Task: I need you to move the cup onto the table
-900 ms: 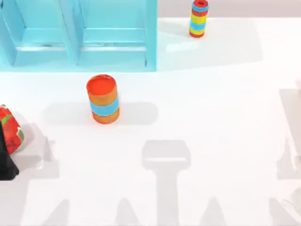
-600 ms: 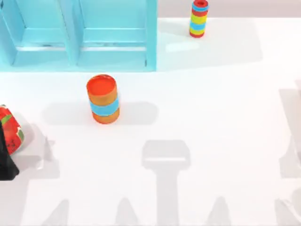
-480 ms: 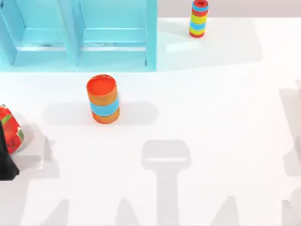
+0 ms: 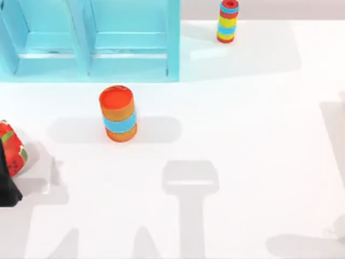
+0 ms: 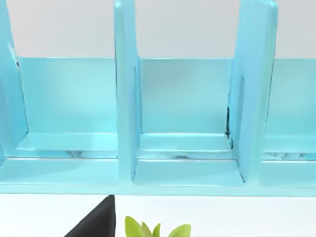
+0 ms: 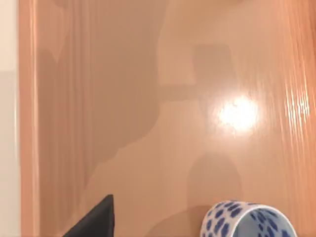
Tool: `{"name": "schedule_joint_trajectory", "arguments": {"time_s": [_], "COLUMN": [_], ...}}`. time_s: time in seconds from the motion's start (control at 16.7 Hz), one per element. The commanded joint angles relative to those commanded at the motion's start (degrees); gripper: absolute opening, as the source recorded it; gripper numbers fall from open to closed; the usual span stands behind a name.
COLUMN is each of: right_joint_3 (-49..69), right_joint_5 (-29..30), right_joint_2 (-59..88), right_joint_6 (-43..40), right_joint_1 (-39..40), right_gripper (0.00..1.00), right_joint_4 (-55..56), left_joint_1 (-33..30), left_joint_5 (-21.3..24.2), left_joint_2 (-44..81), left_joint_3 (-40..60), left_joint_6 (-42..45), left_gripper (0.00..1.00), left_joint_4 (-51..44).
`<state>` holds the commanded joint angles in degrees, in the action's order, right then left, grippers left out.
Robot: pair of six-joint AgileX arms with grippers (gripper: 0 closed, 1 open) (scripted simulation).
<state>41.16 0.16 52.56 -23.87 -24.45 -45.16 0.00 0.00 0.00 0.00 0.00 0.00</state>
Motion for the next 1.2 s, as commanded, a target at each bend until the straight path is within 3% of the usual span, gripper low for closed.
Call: {"name": "schedule_joint_trajectory", "arguments": {"time_s": [0.24,0.54,0.96,1.2], "right_joint_3": [14.63,26.63,27.47,22.54], "right_joint_5": [0.16,-0.01,-0.06,-0.06], "right_joint_2": [20.40,32.69,33.36,33.67], "right_joint_6": [-8.32,-14.98,-15.58,-15.63], "right_joint_1": [-8.67,-14.93,-15.25,-15.48], "right_gripper": [1.00,1.00,1.00,1.00], "right_joint_4": [-16.17,-26.79,-27.58,-22.55], "left_joint_1": [0.00,0.00,0.00,0.00], "left_joint_5": [0.00,0.00,0.00,0.00], "left_joint_2": [0.00,0.00,0.00,0.00], "left_joint_3": [0.00,0.00,0.00,0.00], "left_joint_6": [0.00,0.00,0.00,0.00], "left_gripper": [1.00,1.00,1.00,1.00], "left_joint_4": [0.00,0.00,0.00,0.00]}}
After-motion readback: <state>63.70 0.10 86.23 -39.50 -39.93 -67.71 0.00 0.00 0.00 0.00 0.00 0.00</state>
